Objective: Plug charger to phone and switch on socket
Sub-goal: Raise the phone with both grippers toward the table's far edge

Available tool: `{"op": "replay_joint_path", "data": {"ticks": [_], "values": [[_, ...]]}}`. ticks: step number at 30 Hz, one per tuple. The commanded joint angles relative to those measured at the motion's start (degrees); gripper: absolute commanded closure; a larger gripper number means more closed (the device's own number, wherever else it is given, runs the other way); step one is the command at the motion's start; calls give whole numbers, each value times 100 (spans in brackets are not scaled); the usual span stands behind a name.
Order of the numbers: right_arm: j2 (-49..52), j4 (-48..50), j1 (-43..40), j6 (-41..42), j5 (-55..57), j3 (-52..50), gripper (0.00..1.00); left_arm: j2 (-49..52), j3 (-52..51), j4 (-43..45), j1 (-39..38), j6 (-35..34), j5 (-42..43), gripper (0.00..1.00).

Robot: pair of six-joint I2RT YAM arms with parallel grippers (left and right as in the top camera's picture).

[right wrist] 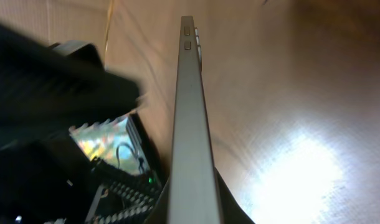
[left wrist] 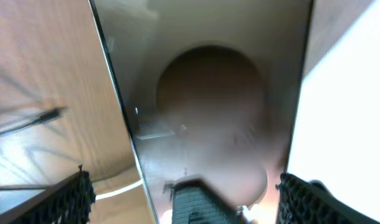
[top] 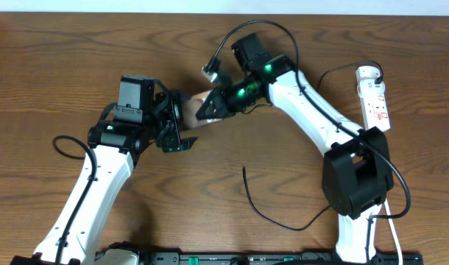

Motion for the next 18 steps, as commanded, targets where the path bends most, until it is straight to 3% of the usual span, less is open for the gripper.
{"op": "replay_joint_path", "data": {"ticks": [1, 4, 9, 14, 18], "values": [[-35, 328, -238, 638, -245, 76, 99, -7, 120, 352, -11, 743, 352, 9], [-35, 688, -389, 1272, -243, 76, 99, -7, 120, 855, -11, 1449, 409, 8], [-35, 1816, -634, 3084, -240, 76, 99, -7, 120, 1646, -7, 2754, 415, 8], [-35, 3053, -835, 5171, 17, 76, 98, -7, 120, 2070, -7, 3403, 424, 8], [-35, 3735, -911, 6207, 61, 76, 98, -4, 120, 2472, 44, 3536, 415, 8]]}}
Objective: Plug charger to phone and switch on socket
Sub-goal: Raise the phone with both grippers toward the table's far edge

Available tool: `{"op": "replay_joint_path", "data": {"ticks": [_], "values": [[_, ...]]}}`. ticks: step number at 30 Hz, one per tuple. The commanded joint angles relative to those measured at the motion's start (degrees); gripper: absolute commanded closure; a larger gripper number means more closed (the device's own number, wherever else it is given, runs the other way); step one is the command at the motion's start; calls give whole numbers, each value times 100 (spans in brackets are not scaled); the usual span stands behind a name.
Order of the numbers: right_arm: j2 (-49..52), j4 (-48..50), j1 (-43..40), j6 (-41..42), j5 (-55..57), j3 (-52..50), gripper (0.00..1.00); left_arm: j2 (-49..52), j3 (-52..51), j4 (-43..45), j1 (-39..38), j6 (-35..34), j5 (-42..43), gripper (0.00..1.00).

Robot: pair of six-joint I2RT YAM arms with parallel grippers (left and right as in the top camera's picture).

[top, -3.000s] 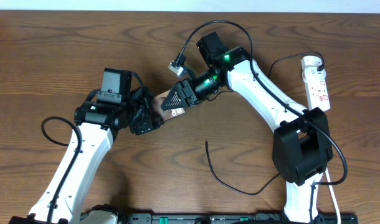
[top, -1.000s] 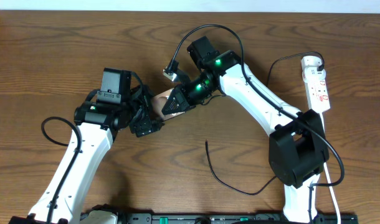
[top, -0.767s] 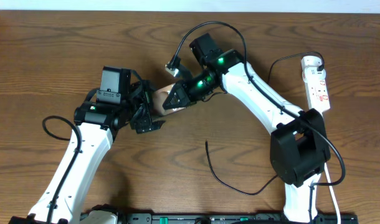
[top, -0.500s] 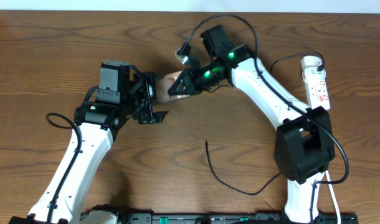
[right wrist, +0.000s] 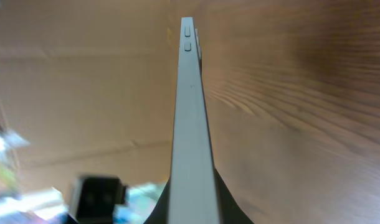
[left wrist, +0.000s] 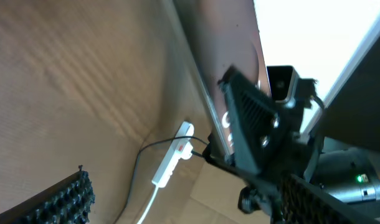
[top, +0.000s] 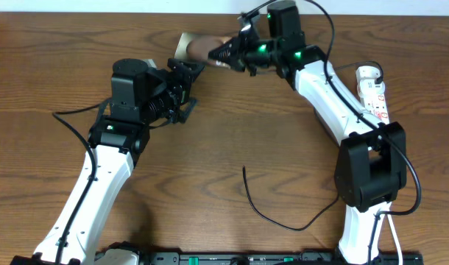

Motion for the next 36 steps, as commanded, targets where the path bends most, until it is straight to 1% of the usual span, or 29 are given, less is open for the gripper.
{"op": "replay_joint_path", "data": {"ticks": [1, 3, 6, 9, 12, 15, 17, 21, 23, 26, 29, 33, 36], "values": [[-37, 387, -48, 1652, -96, 87, 99, -4, 116, 339, 81, 535, 46, 8], [-37, 684, -46, 2205, -122, 87, 99, -4, 116, 636, 234, 535, -44, 8], [-37, 1244, -39, 2680, -199, 87, 99, -2, 116, 1113, 492, 619, -142, 8], [-37, 2044, -33, 3139, -317, 87, 99, 31, 116, 1554, 704, 817, -140, 7], [-37, 2645, 4, 3239, -492, 87, 99, 153, 96, 1773, 798, 1027, -72, 8], [-37, 2693, 35, 3235, -616, 87, 99, 380, -13, 2170, 798, 1019, 129, 8], [-37, 2688, 35, 3220, -688, 87, 99, 608, -140, 2809, 798, 835, 326, 8], [-37, 2704, 35, 3217, -831, 87, 98, 1119, -372, 4347, 800, 103, 363, 8], [-37, 2734, 35, 3213, -879, 87, 99, 1344, -402, 4817, 798, -232, 365, 8], [-37, 2872, 22, 3213, -981, 87, 99, 1585, -402, 5169, 804, -468, 352, 8], [-37, 2892, 20, 3176, -1051, 87, 98, 1648, -402, 5292, 863, -688, 350, 8], [-37, 2800, 33, 2870, -1202, 87, 99, 1646, -402, 5458, 1029, -999, 332, 8], [-37, 2507, 68, 2612, -1300, 87, 98, 1646, -402, 5532, 1169, -1207, 358, 8]]}}
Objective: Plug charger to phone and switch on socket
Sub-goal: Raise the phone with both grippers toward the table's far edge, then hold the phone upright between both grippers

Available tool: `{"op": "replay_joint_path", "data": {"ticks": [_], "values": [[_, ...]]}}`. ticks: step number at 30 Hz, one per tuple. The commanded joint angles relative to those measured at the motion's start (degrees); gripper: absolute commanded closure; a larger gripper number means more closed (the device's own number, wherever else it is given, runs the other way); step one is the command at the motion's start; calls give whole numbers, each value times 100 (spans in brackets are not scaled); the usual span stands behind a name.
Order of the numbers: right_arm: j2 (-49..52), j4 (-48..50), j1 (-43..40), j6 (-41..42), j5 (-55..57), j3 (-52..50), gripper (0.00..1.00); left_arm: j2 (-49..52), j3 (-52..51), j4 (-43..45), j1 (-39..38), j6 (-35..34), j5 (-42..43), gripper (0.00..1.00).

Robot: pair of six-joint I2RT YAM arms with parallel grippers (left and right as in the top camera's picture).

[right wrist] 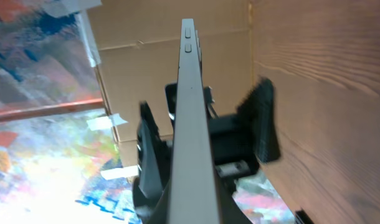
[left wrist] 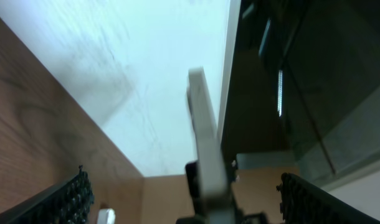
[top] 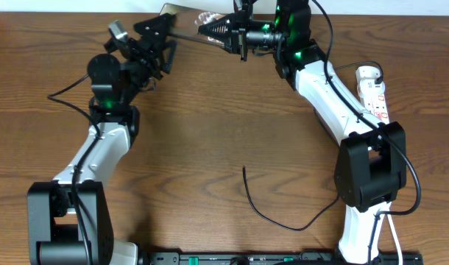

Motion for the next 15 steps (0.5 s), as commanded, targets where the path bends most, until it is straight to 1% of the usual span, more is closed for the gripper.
{"op": "replay_joint_path", "data": {"ticks": [1, 6, 11, 15], "values": [[-44, -247, 72, -535, -264, 105, 99, -33, 15, 138, 195, -385, 107, 8], [-44, -754, 208, -1080, -267, 105, 99, -33, 15, 175, 214, -409, 195, 8], [-44, -820, 352, -1244, -264, 105, 99, -33, 15, 170, 214, -433, 210, 7], [-44, -831, 470, -1429, -264, 105, 98, -33, 15, 107, 214, -741, 203, 8]]}}
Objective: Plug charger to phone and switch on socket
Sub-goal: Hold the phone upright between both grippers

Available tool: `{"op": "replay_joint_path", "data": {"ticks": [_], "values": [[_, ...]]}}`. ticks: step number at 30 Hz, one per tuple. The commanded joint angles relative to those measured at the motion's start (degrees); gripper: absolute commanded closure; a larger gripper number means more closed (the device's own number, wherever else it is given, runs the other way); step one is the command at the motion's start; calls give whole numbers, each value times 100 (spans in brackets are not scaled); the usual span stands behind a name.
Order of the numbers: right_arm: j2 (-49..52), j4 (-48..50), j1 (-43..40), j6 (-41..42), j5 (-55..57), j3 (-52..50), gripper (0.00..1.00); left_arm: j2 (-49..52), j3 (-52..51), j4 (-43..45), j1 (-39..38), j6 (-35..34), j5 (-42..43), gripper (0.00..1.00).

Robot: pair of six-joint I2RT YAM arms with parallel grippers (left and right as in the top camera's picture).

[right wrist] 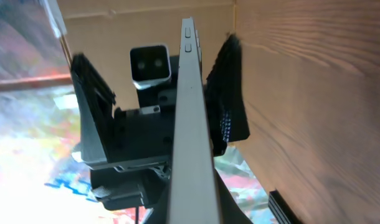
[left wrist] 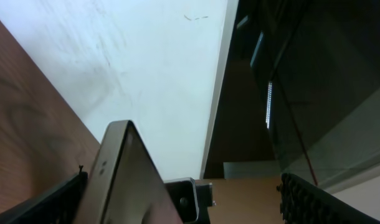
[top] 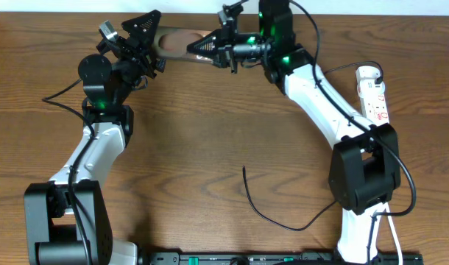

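Note:
The gold phone hangs in the air over the table's far edge, with my right gripper shut on one end. In the right wrist view the phone is edge-on, rising from my right gripper. My left gripper is open, its fingers on either side of the phone's free end. In the left wrist view the phone lies near the left finger of my left gripper. The black charger cable lies on the table, its free end untouched.
A white power strip lies along the right side of the wooden table. My right arm's base stands in front of it. A thin black lead trails from the left arm.
The phone's free end has come in between my left gripper's open fingers. My right gripper has shifted slightly left and toward the table with the phone.
Both grippers were at mid-table, the right one holding the phone on edge and the left one close against it. Then the phone was near the far edge, the left gripper beside it. Then both were raised higher, and now the phone's end sits between the left fingers.

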Motion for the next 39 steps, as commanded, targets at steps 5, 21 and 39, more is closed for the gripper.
{"op": "replay_joint_path", "data": {"ticks": [5, 21, 39], "values": [[-44, -44, 195, -433, -144, 105, 98, -33, 15, -4, 2, -363, 72, 8], [-44, -170, 238, -459, 63, 105, 98, -33, 15, 2, -2, -398, -22, 73], [-44, -170, 428, -175, 212, 105, 98, -33, 15, 70, -2, -249, -20, 93]]}}
